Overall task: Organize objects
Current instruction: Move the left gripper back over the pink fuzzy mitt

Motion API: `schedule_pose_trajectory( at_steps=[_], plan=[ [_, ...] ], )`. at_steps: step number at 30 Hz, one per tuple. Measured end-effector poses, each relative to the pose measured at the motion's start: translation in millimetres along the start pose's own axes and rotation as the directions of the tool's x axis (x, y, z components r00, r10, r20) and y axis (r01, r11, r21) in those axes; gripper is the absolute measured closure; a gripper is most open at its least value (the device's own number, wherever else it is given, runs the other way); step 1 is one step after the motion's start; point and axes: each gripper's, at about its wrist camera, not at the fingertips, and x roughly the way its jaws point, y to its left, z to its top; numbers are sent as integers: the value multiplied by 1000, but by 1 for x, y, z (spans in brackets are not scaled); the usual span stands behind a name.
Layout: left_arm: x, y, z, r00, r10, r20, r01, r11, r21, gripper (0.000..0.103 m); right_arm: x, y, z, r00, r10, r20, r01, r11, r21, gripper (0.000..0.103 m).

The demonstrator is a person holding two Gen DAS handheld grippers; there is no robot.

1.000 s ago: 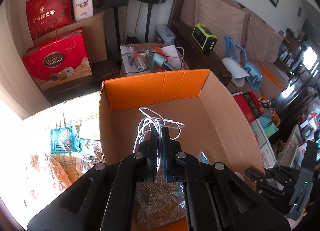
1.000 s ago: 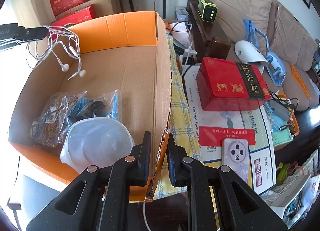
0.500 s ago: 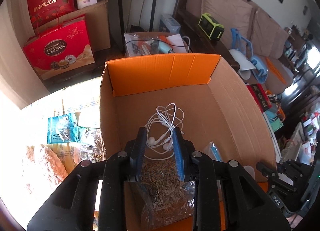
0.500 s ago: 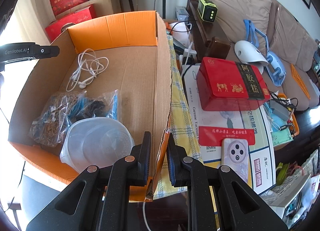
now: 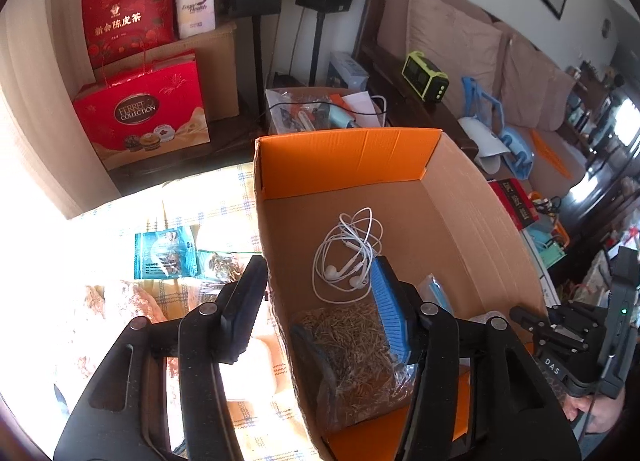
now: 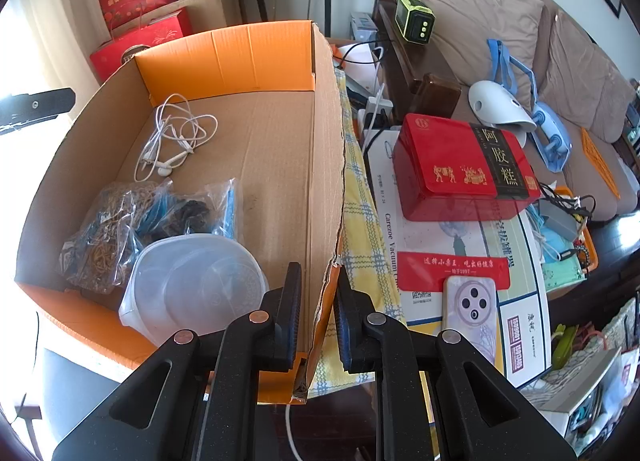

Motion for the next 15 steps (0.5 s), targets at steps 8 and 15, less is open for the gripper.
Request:
schedule_pose_trajectory(
  at_steps=[8,15],
  plan=[
    [-15,31,-13,1000,6,8,-5,999,-43,52,0,0,0,1000,1,0,-1,1000,1,87],
    [-27,72,-28,998,54,16,-53,994,-97,44,0,0,0,1000,1,0,-1,1000,0,87]
  ],
)
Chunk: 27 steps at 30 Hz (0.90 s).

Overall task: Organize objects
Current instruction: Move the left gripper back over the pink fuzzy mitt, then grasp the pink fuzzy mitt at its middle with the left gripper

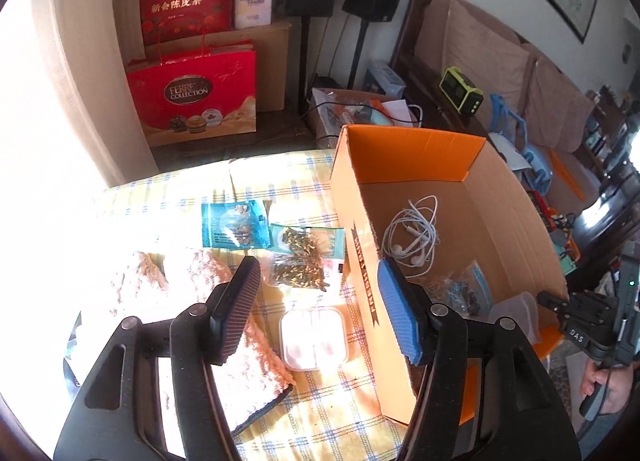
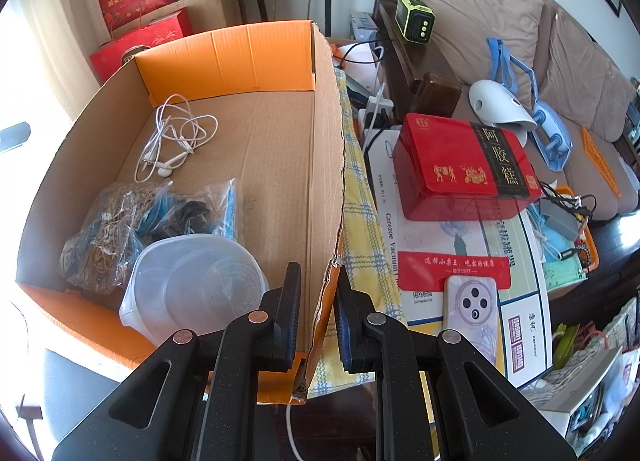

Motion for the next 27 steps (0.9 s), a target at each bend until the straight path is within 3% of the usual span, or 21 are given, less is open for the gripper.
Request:
schedule_pose_trajectory(
  at_steps=[10,18,27],
  plan=[
    [1,69,-22,996,88,-34,-91,990,-107,41,-1,0,0,1000,0,0,0,1000,1,87],
    [21,125,-60,984,129,-122,-154,962,-226,40,1,0,-1,1000,4,1,-4,1000,1,86],
    [37,115,-78,983,86,-164,-121,969,-215,36,1,0,-1,1000,5,1,-5,1000,1,86]
  ],
)
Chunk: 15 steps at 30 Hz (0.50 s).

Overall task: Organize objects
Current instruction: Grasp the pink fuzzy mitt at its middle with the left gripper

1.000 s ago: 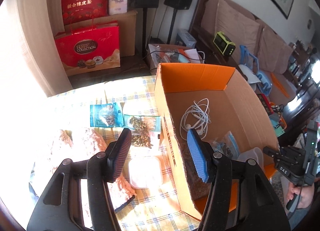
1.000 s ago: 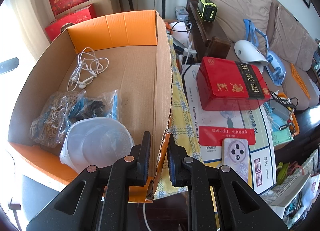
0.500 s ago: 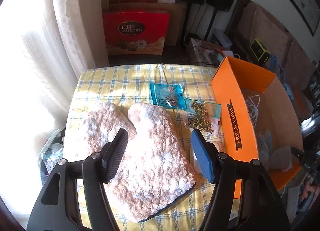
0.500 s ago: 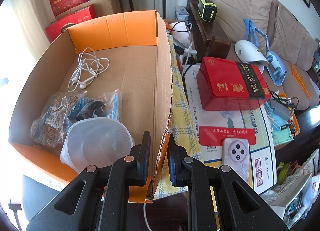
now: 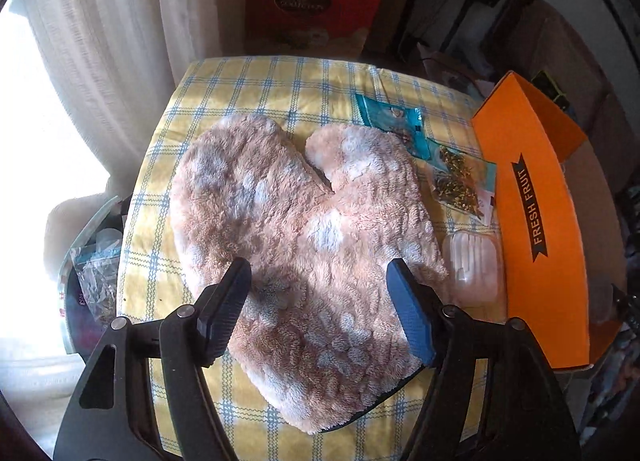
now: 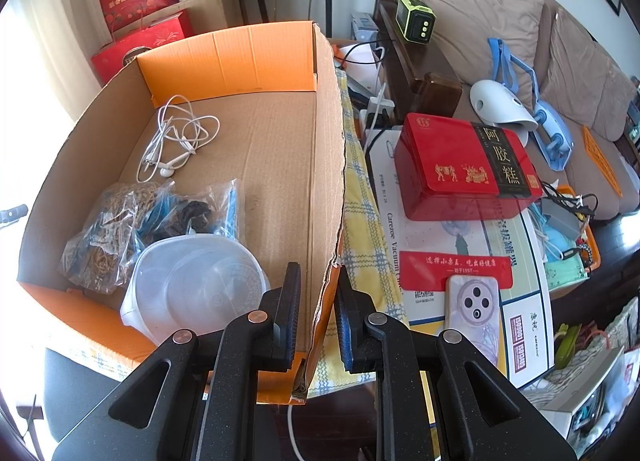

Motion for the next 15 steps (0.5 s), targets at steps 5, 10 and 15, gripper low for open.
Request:
schedule_pose_trajectory(
  at_steps=[5,10,15],
  plan=[
    [12,-14,-5,999,25,-20,-24,999,42,37,0,0,0,1000,1,1,-1,1000,3,86],
    [21,-17,-7,999,-5,-45,7,999,52,79,0,0,0,1000,1,0,-1,1000,1,86],
    [20,-12,-7,999,-31,-38,32,999,42,98,0,0,0,1000,2,1,-2,1000,3,86]
  ],
)
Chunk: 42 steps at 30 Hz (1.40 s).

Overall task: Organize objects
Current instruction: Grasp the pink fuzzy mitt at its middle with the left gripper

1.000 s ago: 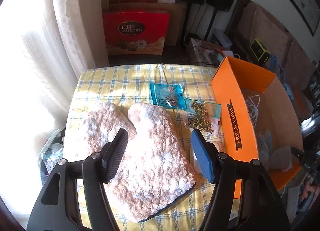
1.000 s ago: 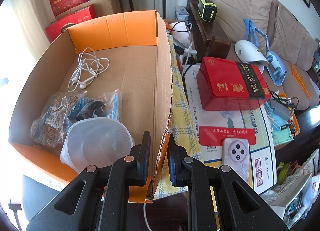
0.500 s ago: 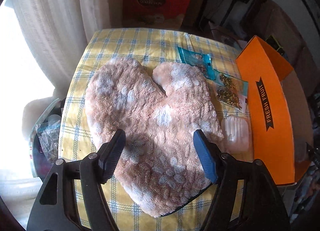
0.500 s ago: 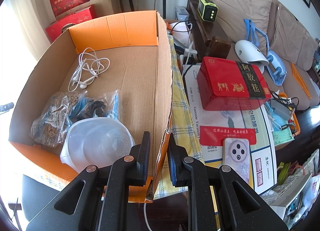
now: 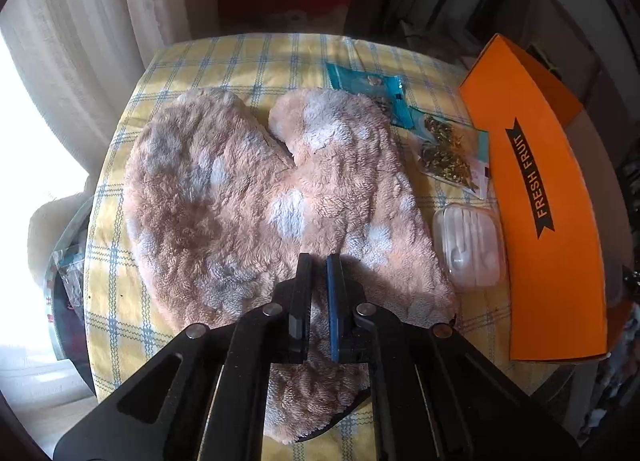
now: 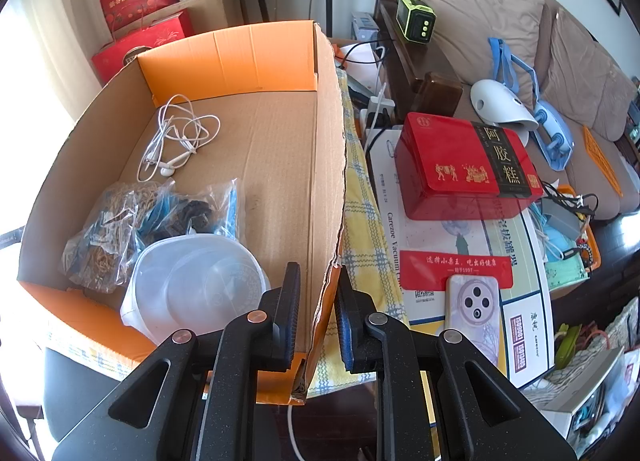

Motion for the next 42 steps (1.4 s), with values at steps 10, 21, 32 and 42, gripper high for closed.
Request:
schedule_pose_trajectory(
  at_steps=[10,21,32,42],
  plan=[
    [-25,13,21,996,-43,76,49,995,-86,81,0,0,-1,1000,1,-1,-1,1000,-1,86],
    [9,-7,53,999,8,38,-5,997,-72,56,0,1,-1,1000,1,-1,-1,1000,1,86],
    [3,-9,49,995,44,88,-39,998,-56,94,1,0,-1,1000,3,-2,-3,1000,1,85],
    [-56,-32,48,970,55,238,-58,998,9,94,1,0,0,1000,2,-3,-2,1000,1,85]
  ],
)
